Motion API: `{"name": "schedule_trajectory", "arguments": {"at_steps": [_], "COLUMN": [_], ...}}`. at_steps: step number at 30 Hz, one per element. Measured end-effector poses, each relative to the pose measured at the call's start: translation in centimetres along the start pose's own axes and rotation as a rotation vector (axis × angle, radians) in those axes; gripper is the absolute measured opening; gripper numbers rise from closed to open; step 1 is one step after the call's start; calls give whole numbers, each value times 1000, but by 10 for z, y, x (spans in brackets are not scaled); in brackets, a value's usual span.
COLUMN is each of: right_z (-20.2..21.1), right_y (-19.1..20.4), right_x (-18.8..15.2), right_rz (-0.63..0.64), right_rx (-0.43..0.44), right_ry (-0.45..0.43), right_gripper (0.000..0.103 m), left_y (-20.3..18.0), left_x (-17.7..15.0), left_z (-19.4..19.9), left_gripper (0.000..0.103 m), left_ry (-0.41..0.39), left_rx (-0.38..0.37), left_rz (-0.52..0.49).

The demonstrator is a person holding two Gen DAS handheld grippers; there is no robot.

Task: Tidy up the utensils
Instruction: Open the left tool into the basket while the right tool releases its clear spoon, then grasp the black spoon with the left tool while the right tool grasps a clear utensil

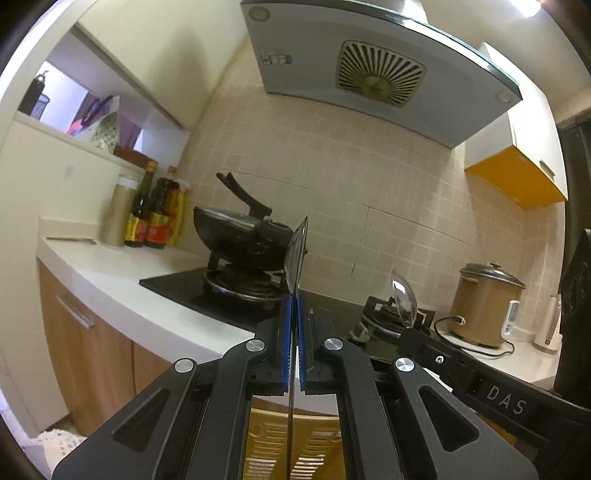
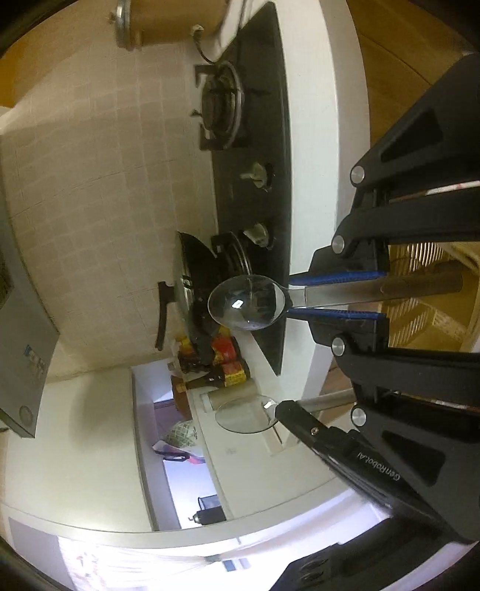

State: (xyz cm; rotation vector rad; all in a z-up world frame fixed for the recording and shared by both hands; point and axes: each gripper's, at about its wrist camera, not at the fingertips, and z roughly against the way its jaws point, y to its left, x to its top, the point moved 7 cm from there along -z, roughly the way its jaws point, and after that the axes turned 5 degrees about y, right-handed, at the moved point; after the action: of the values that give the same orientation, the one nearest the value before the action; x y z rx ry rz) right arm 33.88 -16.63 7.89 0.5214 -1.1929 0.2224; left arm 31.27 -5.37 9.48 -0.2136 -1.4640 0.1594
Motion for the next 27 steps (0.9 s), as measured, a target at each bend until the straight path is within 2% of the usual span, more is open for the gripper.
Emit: {"name": "schedule_trajectory", "arguments": {"at_steps": [7, 8, 9, 10, 11, 12, 13, 14, 17, 19, 22, 24, 27], "right_z": [7, 10, 12, 15, 20, 24, 31, 36, 46, 61, 81, 90, 101], "right_y": [0, 0, 0, 0, 1, 1, 1, 2, 6, 9, 13, 16, 18], "right_x": [1, 1, 1, 1, 2, 2, 2, 1, -1, -4, -12, -23, -51], "right_rz": [25, 24, 24, 23, 22, 19, 17, 20, 13, 17, 25, 16, -19], "right_rx": [-36, -42, -43, -39, -35, -34, -44, -55, -46, -72, -108, -118, -121], "right_ry": [-6, -7, -5, -1, 2, 3, -8, -15, 12, 24, 94, 173, 333], "right_gripper": [10, 11, 14, 17, 27, 37, 57, 61, 61, 61, 61, 61, 61], "left_y": [-7, -6, -6, -6, -4, -4, -3, -2, 3, 8, 17, 27, 42], "left_x": [-2, -2, -1, 0, 2, 4, 6, 8, 18, 25, 33, 33, 16], "left_z": [1, 2, 4, 7, 11, 14, 17, 21, 36, 50, 71, 85, 99], "left_gripper": [1, 4, 16, 24, 30, 30, 30, 30, 30, 30, 30, 35, 35], "left_ry": [0, -1, 5, 11, 12, 14, 20, 24, 32, 53, 126, 214, 412], "left_rx": [0, 2, 0, -7, -15, -23, -34, -40, -47, -65, -89, -98, -111], "left_rz": [-31, -32, -35, -34, -30, -28, -25, -23, -15, -4, 9, 18, 44]}}
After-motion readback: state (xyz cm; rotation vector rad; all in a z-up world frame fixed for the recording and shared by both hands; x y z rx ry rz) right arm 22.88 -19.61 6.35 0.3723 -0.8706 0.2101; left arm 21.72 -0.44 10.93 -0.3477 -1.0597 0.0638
